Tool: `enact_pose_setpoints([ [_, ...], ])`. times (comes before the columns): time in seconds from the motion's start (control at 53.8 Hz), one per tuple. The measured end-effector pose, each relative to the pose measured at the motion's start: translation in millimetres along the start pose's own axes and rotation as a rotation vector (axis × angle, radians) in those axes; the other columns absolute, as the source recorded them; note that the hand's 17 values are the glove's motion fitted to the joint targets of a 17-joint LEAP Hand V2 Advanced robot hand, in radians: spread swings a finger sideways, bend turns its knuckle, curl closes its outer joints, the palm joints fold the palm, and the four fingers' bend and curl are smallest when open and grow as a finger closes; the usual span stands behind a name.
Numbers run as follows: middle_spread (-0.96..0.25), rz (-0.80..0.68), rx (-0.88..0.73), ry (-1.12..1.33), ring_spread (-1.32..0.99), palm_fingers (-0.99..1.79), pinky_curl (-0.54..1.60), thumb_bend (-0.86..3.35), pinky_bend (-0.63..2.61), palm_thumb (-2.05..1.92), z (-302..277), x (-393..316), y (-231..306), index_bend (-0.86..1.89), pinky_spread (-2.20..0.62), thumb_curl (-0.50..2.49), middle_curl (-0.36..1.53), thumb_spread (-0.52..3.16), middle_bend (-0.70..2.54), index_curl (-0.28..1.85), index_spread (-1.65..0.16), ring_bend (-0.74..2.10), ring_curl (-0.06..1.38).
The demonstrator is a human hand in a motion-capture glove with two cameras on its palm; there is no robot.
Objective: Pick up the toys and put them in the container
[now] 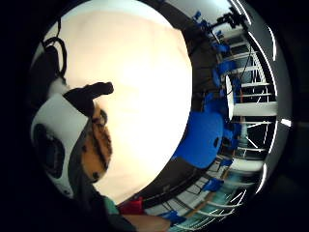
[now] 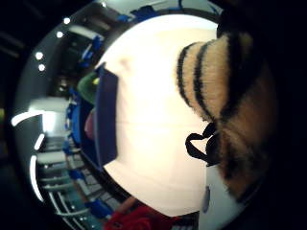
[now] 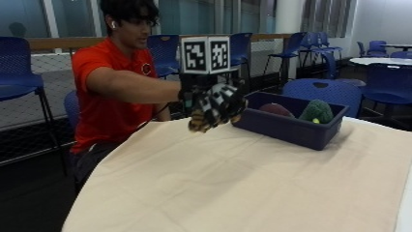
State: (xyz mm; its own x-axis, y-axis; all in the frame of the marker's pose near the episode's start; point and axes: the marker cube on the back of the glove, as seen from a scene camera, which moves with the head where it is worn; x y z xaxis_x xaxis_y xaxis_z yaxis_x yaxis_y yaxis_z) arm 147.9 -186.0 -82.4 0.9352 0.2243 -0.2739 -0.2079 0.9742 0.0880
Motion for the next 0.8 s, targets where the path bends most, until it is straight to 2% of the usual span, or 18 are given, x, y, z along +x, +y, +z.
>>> enact_pose_setpoints([
  [0.167,-0.45,-0.111,0.057,-0.046,-0.52,0.89,0.36,0.19,0.95,0.69,-35.9,-74.4,-13.5,0.43,-0.43,0.71,0.66,0.73,0.75,0.38,-0.39,0.95,0.51],
  [0.316,-0.48,-0.329,0.073,-0.117,-0.53,0.87,0.37,0.16,0.97,0.68,-60.8,-197.0,-19.7,0.43,-0.43,0.76,0.72,0.69,0.75,0.43,-0.39,0.97,0.52],
  [0.465,-0.50,-0.335,0.041,-0.160,-0.53,0.86,0.38,0.14,0.99,0.68,-67.9,-300.3,-26.3,0.42,-0.43,0.81,0.78,0.66,0.73,0.49,-0.40,0.98,0.53],
  [0.558,-0.51,-0.375,0.032,-0.087,-0.53,0.85,0.39,0.12,1.00,0.68,-55.6,-327.7,-28.1,0.41,-0.43,0.83,0.82,0.65,0.72,0.52,-0.41,0.99,0.54],
  [0.651,-0.52,-0.529,0.028,-0.044,-0.53,0.84,0.39,0.10,1.00,0.67,-41.6,-343.4,-21.2,0.40,-0.43,0.85,0.85,0.64,0.71,0.56,-0.42,1.00,0.55],
  [0.707,-0.53,-0.497,0.000,-0.012,-0.53,0.82,0.40,0.08,1.01,0.66,-33.8,-345.1,-21.1,0.38,-0.43,0.86,0.87,0.65,0.70,0.58,-0.42,1.00,0.55],
  [0.781,-0.53,-0.436,-0.049,-0.002,-0.53,0.67,0.39,0.01,1.01,0.56,-27.0,-342.5,-21.6,0.26,-0.40,0.82,0.86,0.76,0.66,0.58,-0.41,1.00,0.55],
  [0.8,-0.52,-0.427,-0.059,-0.010,-0.52,0.33,0.40,-0.06,0.98,0.44,-26.6,-341.3,-21.3,0.21,-0.32,0.76,0.83,0.86,0.58,0.57,-0.41,0.91,0.52],
])
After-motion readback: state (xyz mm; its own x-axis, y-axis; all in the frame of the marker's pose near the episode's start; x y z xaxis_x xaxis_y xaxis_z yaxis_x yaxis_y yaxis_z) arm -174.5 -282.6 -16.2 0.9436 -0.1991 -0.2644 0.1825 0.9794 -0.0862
